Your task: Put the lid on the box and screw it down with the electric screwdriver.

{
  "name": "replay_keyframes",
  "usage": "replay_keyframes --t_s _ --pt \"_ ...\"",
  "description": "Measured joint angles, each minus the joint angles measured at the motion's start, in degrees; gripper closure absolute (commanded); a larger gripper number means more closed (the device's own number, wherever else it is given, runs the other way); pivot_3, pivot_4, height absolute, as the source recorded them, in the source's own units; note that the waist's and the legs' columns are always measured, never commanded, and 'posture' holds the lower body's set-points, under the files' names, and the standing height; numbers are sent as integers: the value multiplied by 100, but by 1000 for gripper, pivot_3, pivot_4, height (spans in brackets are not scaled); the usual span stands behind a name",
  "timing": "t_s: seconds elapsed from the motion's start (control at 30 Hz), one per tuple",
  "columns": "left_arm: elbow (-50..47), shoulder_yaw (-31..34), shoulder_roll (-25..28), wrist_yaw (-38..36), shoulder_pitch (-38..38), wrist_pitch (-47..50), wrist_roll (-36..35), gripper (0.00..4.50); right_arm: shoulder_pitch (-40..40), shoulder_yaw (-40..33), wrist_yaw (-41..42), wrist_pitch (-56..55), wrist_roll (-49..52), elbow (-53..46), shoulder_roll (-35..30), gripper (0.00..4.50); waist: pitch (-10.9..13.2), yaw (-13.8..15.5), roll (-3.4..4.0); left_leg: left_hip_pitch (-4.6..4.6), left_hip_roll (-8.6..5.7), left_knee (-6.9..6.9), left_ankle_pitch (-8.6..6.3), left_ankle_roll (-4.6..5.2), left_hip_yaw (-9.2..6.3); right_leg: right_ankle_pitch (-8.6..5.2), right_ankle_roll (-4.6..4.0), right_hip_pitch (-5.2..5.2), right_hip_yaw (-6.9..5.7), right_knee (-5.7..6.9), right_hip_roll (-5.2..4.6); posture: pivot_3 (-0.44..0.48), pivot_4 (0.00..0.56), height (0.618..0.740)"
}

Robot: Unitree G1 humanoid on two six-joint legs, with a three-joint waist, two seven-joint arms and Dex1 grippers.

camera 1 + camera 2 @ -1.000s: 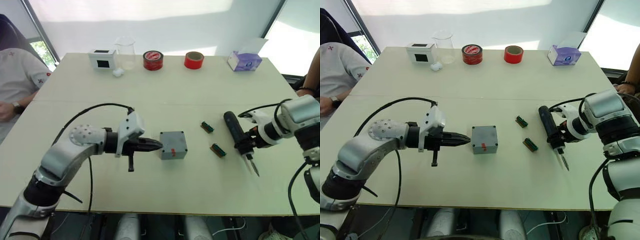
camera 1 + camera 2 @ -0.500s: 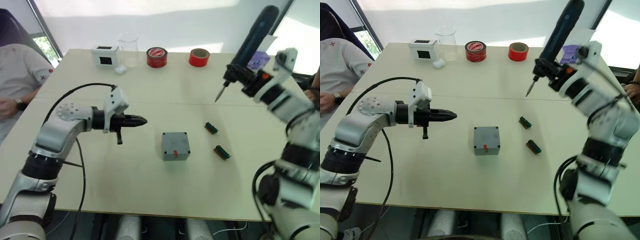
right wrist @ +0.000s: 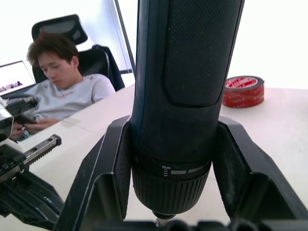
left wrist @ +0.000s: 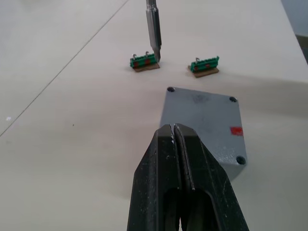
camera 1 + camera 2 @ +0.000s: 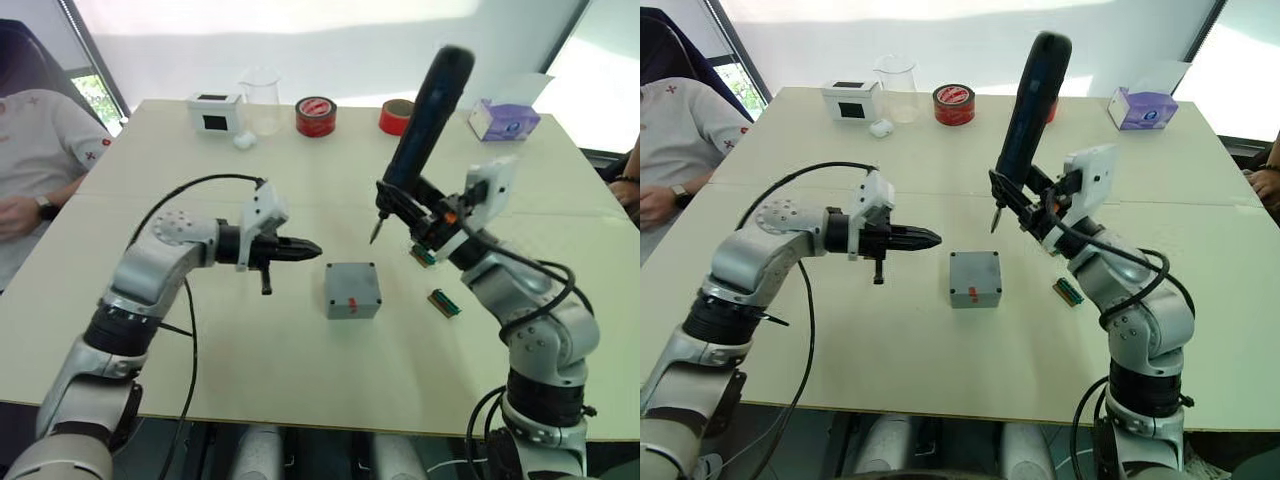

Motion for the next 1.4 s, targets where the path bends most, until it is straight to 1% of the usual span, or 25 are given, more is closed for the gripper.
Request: replay_keyframes --t_s 0.03,0.17,0.33,0.47,1.1,1.27,1.4 --pt "132 -97 -113 6 -11 -73 86 4500 50 97 46 -31 -52 1 -29 2704 1 -6 -1 0 1 2 0 0 0 0 0 0 0 0 1 0 150 715" --pt "410 -294 -200 -82 -76 -312 326 4500 56 145 84 -158 -110 2 -98 2704 1 -25 -1 0 6 1 1 -1 -4 0 -1 -1 0 1 9 0 150 715" --pt "672 -521 -443 -135 -111 -557 606 4500 152 251 99 -283 -191 5 -138 2704 1 -14 -1 0 7 2 1 -2 -5 0 -1 0 0 0 9 0 150 715" --pt "723 -653 -450 -195 -110 -868 849 4500 286 315 87 -282 -193 5 -138 2704 0 -6 -1 1 7 3 1 -1 -6 0 -2 1 0 0 9 0 150 715" --pt "532 -698 -551 -255 5 -866 967 4500 617 622 218 -885 -822 5 -245 2704 -3 2 -3 4 7 10 1 -1 -13 0 -2 10 -1 1 10 0 150 715" --pt "530 -736 -557 -255 65 -918 1017 4500 872 652 235 -973 -836 -78 -248 2704 -22 2 -15 33 7 10 -2 4 -18 -1 -2 42 -1 -2 11 0 150 715" --pt "531 -756 -562 -251 103 -930 1100 4500 986 735 198 -971 -979 -90 -310 2704 -68 -3 -21 53 8 10 -16 28 -19 -2 -4 60 -1 -1 12 0 150 715"
